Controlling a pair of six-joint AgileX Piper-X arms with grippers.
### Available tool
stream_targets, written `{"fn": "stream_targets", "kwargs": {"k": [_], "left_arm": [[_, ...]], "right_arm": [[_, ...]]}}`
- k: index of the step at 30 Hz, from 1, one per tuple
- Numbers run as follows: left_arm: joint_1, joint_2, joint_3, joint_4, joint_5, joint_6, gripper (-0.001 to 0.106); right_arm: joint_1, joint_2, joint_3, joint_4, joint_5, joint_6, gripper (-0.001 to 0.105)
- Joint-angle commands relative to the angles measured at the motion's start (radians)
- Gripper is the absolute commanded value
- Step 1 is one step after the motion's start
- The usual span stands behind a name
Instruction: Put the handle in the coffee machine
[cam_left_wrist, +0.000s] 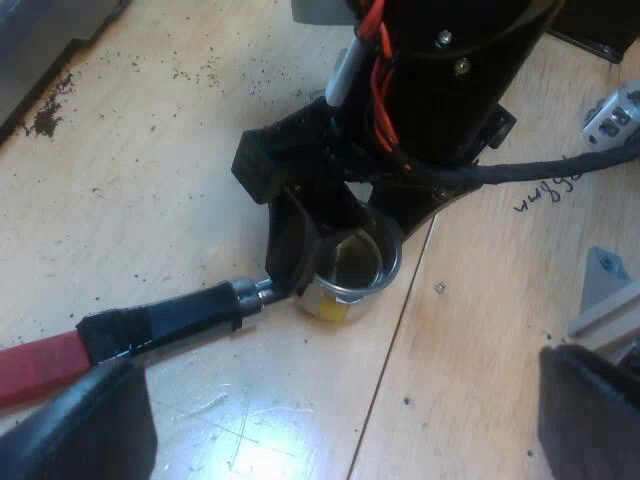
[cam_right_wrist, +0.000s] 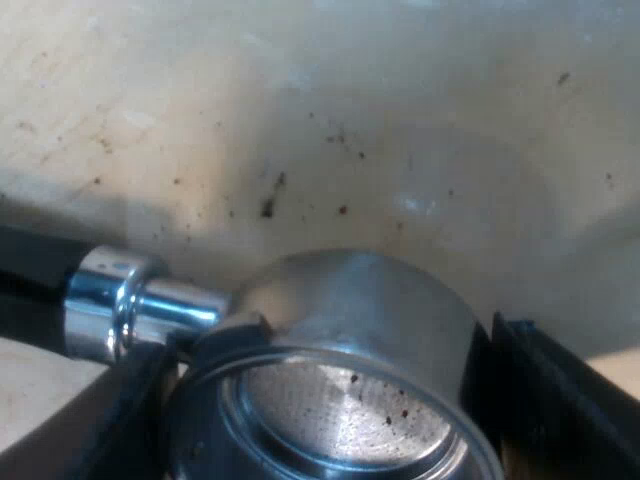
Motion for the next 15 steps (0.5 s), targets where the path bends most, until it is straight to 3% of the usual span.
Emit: {"fn": "stream_targets", "kwargs": {"k": [1, 2, 4, 15], "left_arm": [[-0.005, -0.003, -0.002, -0.004, -0.001, -0.012, 0.081], [-0.005, -0.003, -0.002, -0.004, -0.001, -0.012, 0.081], [-0.005, -0.003, -0.002, -0.004, -0.001, -0.012, 0.081], [-0.005, -0.003, -0.002, -0.004, -0.001, -0.012, 0.081]], "right_arm": [[-0.002, 0.000, -0.004, 0.003, -0.001, -0.006, 0.022], [-0.002, 0.000, -0.004, 0.003, 0.006, -0.006, 0.009], [-0.002, 0.000, -0.004, 0.003, 0.020, -0.006, 0.000], [-0.004, -0.066, -0.004, 0.061, 0.079, -0.074, 0.000]]}}
